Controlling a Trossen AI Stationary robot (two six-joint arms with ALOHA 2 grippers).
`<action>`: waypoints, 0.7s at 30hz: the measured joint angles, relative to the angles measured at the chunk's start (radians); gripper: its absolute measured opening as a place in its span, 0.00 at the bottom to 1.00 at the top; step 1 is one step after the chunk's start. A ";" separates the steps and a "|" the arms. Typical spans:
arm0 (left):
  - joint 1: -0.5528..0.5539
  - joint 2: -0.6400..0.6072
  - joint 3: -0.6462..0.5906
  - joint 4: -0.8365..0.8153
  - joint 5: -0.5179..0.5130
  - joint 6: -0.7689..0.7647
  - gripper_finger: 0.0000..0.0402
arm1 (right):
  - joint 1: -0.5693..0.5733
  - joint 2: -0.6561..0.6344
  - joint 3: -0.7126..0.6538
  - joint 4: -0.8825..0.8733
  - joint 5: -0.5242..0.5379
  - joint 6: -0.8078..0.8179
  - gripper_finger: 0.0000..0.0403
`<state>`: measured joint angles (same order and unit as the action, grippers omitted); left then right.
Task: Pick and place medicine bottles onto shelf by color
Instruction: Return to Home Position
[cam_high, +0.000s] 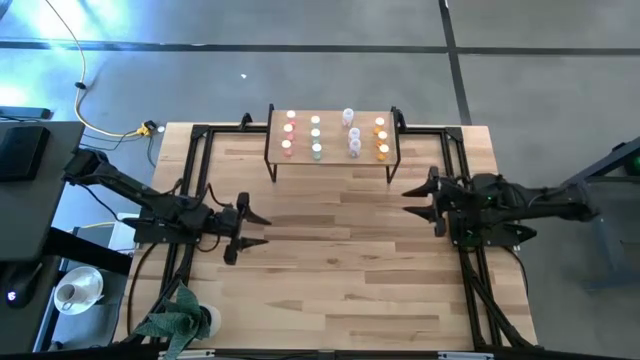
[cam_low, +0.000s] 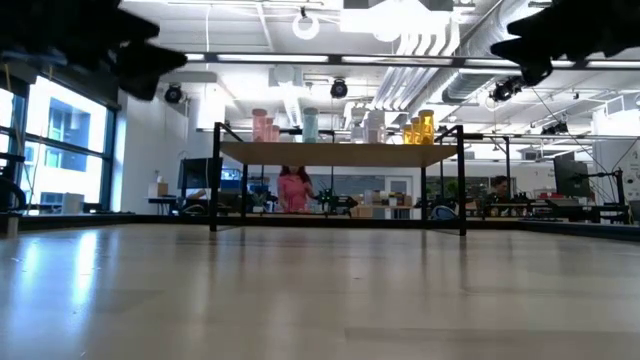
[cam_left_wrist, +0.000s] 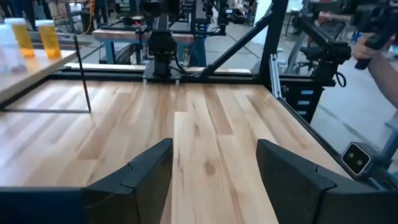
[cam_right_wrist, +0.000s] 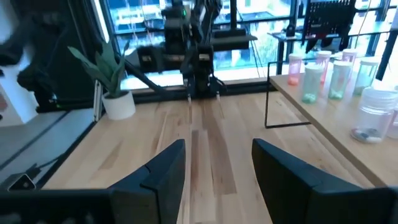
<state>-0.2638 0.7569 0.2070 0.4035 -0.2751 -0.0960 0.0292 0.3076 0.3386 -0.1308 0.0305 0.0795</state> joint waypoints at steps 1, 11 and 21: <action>0.000 -0.004 -0.028 0.034 -0.001 -0.005 0.54 | 0.000 -0.023 -0.012 0.001 0.000 0.001 0.44; 0.001 -0.158 -0.157 0.063 -0.010 -0.050 0.44 | 0.000 -0.193 -0.137 -0.084 0.016 0.020 0.44; 0.002 -0.391 -0.190 -0.147 -0.095 -0.041 0.30 | 0.000 -0.305 -0.165 -0.180 0.040 0.078 0.44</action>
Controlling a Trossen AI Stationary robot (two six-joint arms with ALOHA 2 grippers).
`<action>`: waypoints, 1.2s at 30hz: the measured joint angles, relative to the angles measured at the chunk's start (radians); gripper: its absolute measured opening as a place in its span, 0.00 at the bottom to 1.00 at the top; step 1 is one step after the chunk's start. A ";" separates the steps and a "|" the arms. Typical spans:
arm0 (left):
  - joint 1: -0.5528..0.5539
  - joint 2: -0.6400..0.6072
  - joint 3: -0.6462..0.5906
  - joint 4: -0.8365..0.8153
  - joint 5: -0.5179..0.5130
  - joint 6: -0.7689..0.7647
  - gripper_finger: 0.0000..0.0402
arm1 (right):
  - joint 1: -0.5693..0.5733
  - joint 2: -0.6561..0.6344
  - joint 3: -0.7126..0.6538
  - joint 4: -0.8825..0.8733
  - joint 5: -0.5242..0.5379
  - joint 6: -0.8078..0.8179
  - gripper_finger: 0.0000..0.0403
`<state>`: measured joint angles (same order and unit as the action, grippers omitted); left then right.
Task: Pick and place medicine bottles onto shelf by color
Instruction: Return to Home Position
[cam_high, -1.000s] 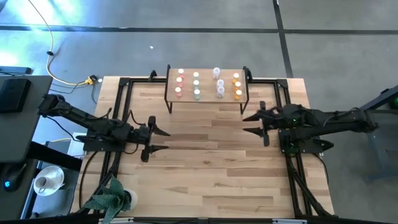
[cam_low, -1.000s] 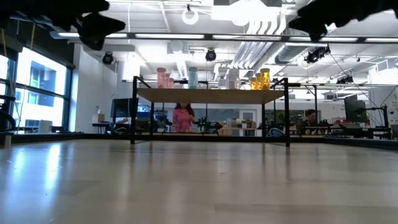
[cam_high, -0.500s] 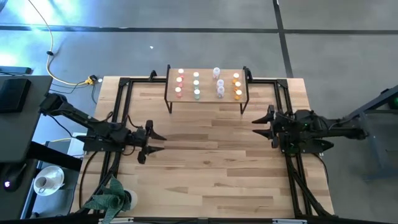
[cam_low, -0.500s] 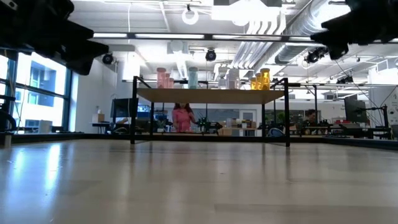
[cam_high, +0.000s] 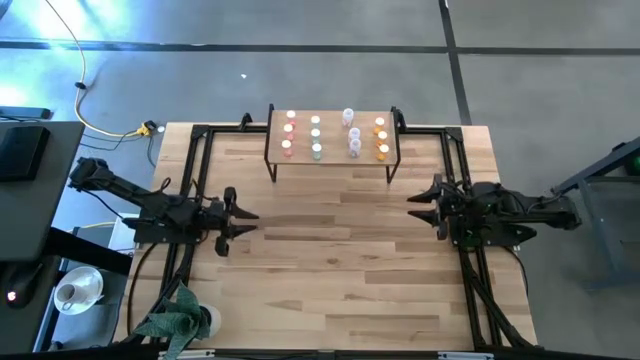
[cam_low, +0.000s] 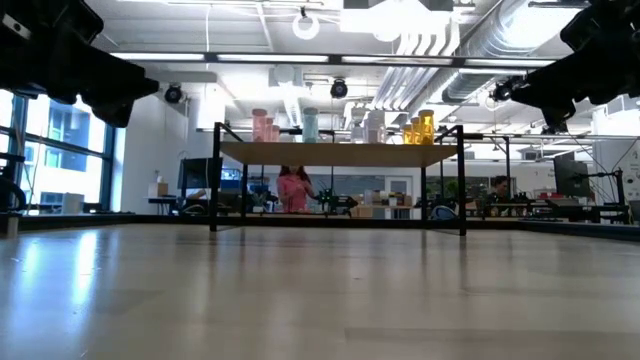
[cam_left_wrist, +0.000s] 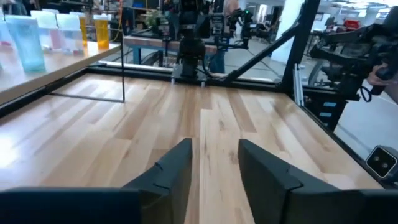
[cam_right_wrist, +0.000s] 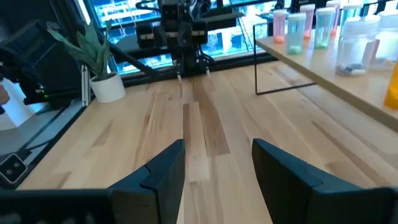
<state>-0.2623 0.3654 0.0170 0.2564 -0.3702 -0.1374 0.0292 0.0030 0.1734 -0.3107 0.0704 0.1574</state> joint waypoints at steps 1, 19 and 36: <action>0.000 -0.017 0.000 -0.015 0.000 0.005 0.28 | 0.000 0.005 0.000 -0.003 0.000 0.000 0.44; 0.000 -0.206 -0.005 -0.126 0.000 0.078 0.00 | 0.000 0.015 -0.077 0.045 0.039 -0.027 0.44; 0.000 -0.362 -0.005 -0.157 -0.157 0.159 0.00 | -0.004 0.017 -0.077 0.046 0.154 0.033 0.44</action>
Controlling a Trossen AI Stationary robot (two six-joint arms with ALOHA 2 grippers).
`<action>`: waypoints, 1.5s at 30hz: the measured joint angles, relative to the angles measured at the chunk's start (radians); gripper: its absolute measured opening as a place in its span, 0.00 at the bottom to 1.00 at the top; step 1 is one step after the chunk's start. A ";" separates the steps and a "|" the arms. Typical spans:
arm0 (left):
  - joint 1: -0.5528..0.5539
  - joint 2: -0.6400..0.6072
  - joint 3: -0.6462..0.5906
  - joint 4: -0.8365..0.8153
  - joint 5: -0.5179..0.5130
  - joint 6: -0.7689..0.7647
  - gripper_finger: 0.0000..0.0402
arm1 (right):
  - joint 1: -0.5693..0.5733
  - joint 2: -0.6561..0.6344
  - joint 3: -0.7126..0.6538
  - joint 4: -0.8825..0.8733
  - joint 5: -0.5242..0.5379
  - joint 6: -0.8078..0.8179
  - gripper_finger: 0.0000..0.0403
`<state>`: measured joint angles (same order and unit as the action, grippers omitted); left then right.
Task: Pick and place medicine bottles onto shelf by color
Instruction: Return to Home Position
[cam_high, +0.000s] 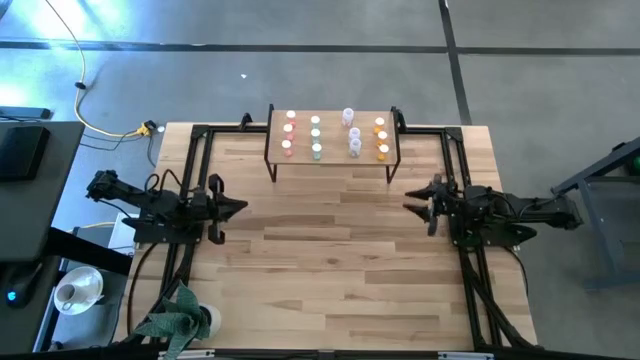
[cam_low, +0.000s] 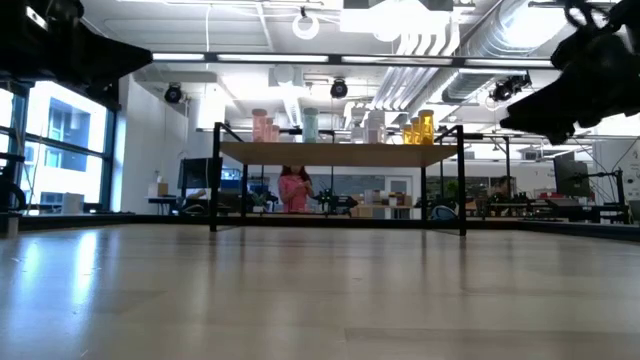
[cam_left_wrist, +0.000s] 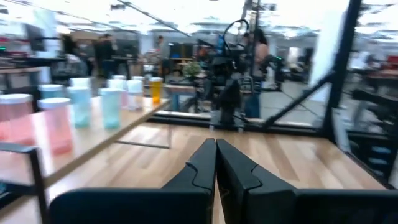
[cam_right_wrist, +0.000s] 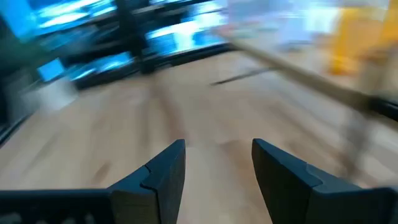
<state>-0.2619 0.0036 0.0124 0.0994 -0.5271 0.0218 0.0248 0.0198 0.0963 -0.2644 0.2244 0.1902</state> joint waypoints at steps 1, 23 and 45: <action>0.000 0.000 0.000 0.003 -0.017 -0.002 0.00 | 0.000 0.004 0.000 0.001 0.069 0.050 0.44; 0.000 0.001 0.000 -0.016 -0.061 0.035 0.00 | -0.001 0.006 0.000 0.002 0.268 0.194 0.44; 0.000 0.001 0.000 -0.016 -0.061 0.035 0.00 | -0.001 0.006 0.000 0.001 0.266 0.194 0.44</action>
